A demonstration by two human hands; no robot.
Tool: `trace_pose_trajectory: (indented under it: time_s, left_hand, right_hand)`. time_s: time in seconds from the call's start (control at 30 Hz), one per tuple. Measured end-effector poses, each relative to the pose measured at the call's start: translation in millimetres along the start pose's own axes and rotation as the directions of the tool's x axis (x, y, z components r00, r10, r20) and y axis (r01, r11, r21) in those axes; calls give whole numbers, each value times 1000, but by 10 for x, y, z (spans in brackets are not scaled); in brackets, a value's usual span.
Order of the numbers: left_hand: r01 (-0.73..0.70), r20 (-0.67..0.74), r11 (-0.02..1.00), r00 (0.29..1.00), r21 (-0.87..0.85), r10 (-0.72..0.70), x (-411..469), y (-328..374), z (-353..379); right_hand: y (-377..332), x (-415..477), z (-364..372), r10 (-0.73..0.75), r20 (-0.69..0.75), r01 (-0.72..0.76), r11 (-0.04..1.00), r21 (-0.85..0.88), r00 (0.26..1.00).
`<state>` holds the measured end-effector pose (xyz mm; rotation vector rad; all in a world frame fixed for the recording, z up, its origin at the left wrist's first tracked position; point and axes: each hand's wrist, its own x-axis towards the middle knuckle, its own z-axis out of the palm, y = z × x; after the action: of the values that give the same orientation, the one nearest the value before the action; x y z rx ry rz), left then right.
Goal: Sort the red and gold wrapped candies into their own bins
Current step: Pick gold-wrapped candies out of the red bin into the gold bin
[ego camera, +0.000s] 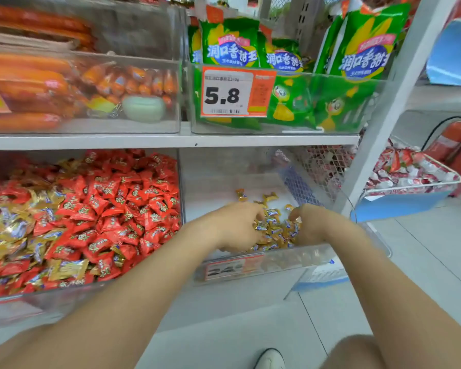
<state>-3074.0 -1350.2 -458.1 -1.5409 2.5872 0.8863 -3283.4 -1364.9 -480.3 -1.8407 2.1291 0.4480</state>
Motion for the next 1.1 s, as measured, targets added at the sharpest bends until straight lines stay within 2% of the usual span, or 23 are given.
trace_pose_trajectory:
  time_s: [0.1, 0.17, 0.23, 0.33, 0.4, 0.5, 0.57, 0.63, 0.7, 0.77, 0.8, 0.93, 1.0, 1.03, 1.1]
  left_hand:
    - [147, 215, 966, 957, 213, -193, 202, 26, 51]
    - [145, 242, 944, 945, 297, -221, 311, 44, 116]
    - [171, 210, 948, 950, 270, -231, 439, 11, 213]
    - [210, 99, 959, 968, 192, -232, 564, -79, 376]
    - [218, 15, 973, 975, 74, -220, 558, -127, 392]
    - [147, -87, 989, 985, -25, -148, 430, -207, 327]
    - [89, -175, 996, 981, 23, -83, 249, -268, 272]
    - [29, -305, 998, 952, 65, -8, -7, -312, 218]
    - [-71, -435, 994, 895, 83, 100, -315, -332, 149]
    - [-176, -513, 974, 828, 146, 227, -570, -340, 80]
    - [-179, -540, 967, 804, 181, 250, -690, -375, 53]
    - [68, -680, 987, 732, 147, 51, -1117, -808, -46]
    - [293, -723, 952, 676, 84, -144, -1343, -1123, -86]
    - [433, -707, 899, 655, 62, -267, -1443, -1272, -113]
    - [619, -573, 785, 648, 13, -502, -1603, -1503, -178]
  right_hand:
    - [32, 115, 19, -35, 81, 40, 997, -61, 996]
    - [62, 241, 74, -78, 102, 83, 996, -44, 992]
    - [59, 351, 159, -163, 86, 159, 986, 51, 983]
    - [47, 355, 196, -279, -26, 276, 926, 258, 960]
    - [55, 282, 163, -288, -79, 297, 885, 359, 954]
    - [63, 169, 100, -267, -199, 321, 890, 324, 943]
    - [17, 17, 37, -281, -243, 343, 900, 269, 928]
    - [-81, -174, -31, -317, -293, 401, 866, 298, 902]
    - [-295, -431, -99, -354, -375, 485, 801, 351, 856]
    - [-583, -670, -131, -379, -477, 577, 719, 389, 793]
    - [-755, -771, -120, -384, -523, 614, 686, 389, 761]
    - [-1383, -992, 61, -380, -680, 713, 631, 306, 628]
    - [-1668, -1000, 123, -432, -733, 789, 570, 229, 525]
    - [-1799, -984, 135, -482, -731, 820, 543, 182, 482]
    - [-2015, -889, 163, -588, -659, 828, 553, 95, 469]
